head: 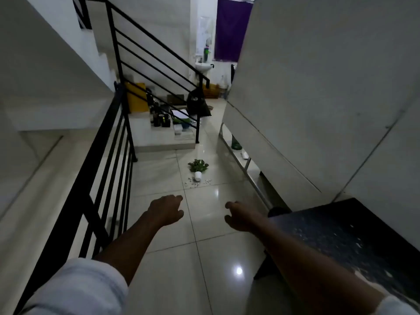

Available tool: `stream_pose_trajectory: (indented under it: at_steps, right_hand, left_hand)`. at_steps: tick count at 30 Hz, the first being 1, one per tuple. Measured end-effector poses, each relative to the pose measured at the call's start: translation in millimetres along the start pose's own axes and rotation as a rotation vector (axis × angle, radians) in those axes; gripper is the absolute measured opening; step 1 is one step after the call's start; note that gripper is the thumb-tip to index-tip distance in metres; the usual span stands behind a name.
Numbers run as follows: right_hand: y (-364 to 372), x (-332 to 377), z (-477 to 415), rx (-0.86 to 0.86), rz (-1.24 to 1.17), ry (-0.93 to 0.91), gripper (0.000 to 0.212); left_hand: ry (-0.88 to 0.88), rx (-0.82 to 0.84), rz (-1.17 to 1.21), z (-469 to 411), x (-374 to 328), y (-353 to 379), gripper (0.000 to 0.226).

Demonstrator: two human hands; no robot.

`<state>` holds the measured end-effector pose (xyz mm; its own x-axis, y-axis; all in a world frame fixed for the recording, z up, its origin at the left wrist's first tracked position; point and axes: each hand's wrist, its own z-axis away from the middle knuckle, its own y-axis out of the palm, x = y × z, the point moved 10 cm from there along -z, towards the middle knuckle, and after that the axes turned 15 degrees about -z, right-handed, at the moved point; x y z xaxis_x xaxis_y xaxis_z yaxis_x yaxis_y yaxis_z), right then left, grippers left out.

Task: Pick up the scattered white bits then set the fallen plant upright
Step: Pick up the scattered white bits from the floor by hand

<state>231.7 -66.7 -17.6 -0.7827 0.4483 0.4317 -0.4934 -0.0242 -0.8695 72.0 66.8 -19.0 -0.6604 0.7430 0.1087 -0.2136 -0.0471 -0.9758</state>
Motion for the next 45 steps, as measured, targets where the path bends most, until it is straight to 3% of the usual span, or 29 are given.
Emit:
stream_pose_trajectory:
  at_steps: [14, 29, 34, 39, 45]
  right_hand:
    - [20, -26, -220, 0.093, -0.002, 0.075, 0.042]
    - [17, -123, -561, 0.14, -0.101, 0.1, 0.036]
    - [37, -149, -666, 0.136, -0.121, 0.098, 0.035]
    - [75, -182, -783, 0.086, -0.293, 0.184, 0.033]
    - [169, -240, -926, 0.11, -0.415, 0.297, 0.031]
  left_hand:
    - [0.028, 0.167, 0.075, -202, 62, 67, 0.058]
    - [-0.048, 0.29, 0.223, -536, 102, 121, 0.052]
    - [-0.106, 0.339, 0.345, -629, 125, 169, 0.049]
    - [-0.127, 0.357, 0.506, -740, 143, 225, 0.045]
    - [-0.229, 0.437, 0.675, -872, 170, 345, 0.039]
